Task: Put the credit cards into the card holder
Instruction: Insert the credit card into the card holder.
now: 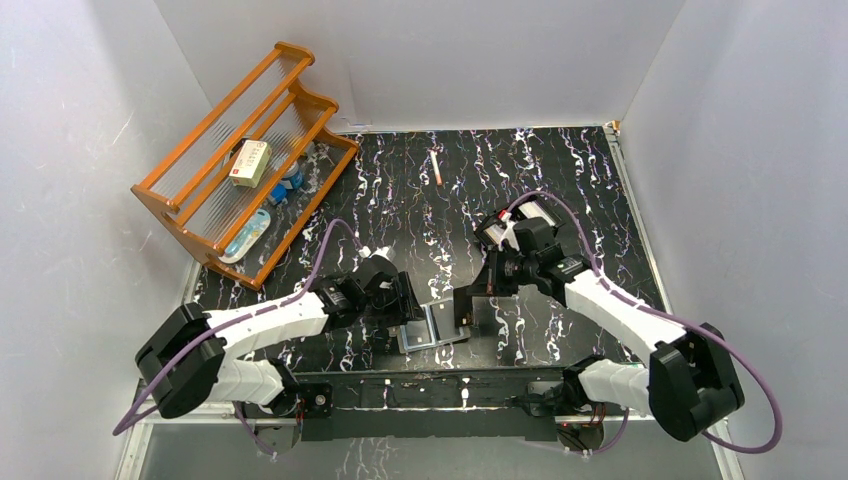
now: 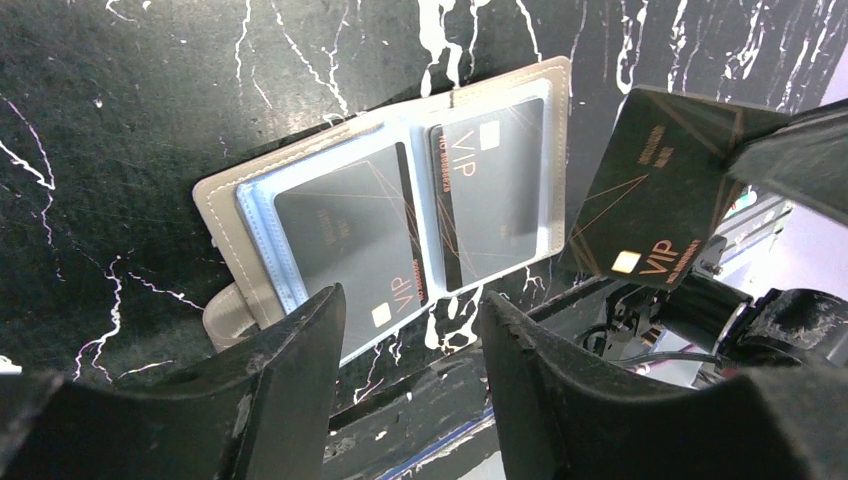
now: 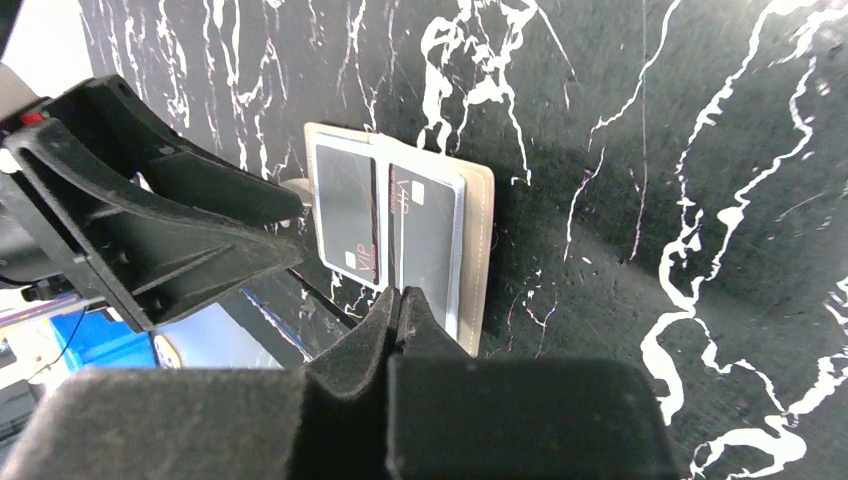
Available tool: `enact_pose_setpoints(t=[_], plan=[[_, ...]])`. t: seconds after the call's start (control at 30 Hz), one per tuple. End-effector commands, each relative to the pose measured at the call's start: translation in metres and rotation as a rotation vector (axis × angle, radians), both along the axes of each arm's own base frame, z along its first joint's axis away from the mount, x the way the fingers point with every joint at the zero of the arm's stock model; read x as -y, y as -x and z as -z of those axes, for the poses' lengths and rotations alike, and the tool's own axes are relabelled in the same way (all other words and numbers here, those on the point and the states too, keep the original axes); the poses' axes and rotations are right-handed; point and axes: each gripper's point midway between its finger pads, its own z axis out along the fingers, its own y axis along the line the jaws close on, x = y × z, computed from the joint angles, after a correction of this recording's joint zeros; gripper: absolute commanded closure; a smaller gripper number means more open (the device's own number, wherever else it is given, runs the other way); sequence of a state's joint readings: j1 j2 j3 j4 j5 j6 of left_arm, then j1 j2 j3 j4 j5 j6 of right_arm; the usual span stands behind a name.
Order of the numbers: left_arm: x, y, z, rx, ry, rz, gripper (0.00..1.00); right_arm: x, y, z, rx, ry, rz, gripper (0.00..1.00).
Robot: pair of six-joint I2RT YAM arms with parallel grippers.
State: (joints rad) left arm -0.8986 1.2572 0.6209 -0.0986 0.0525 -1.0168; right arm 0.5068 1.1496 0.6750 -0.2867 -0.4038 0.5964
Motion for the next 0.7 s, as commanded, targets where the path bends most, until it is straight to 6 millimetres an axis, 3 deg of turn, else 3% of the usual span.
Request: enact_pose_setpoints(t=[0.0,0.27,0.5,0.67], plan=[[-0.006,-0.001,0.008,-0.016,-0.024,-0.03,0.48,-0.012,-0.001,0.007,0.002,-0.051,-0.026,1.0],[-0.017,-0.001,0.019,-0.014,-0.07,-0.063,0.43,-0.002,0.005,0.047,-0.062,0.038,-0.022,1.0],[-0.015,-0.001,0.029,-0.026,-0.066,-0.066,0.43,0.001,0.008,0.055,-0.074,0.052,-0.021,1.0],[-0.008,-0.004,0.024,-0.008,-0.032,-0.059,0.43,0.002,0.008,0.058,-0.073,0.058,-0.02,1.0]])
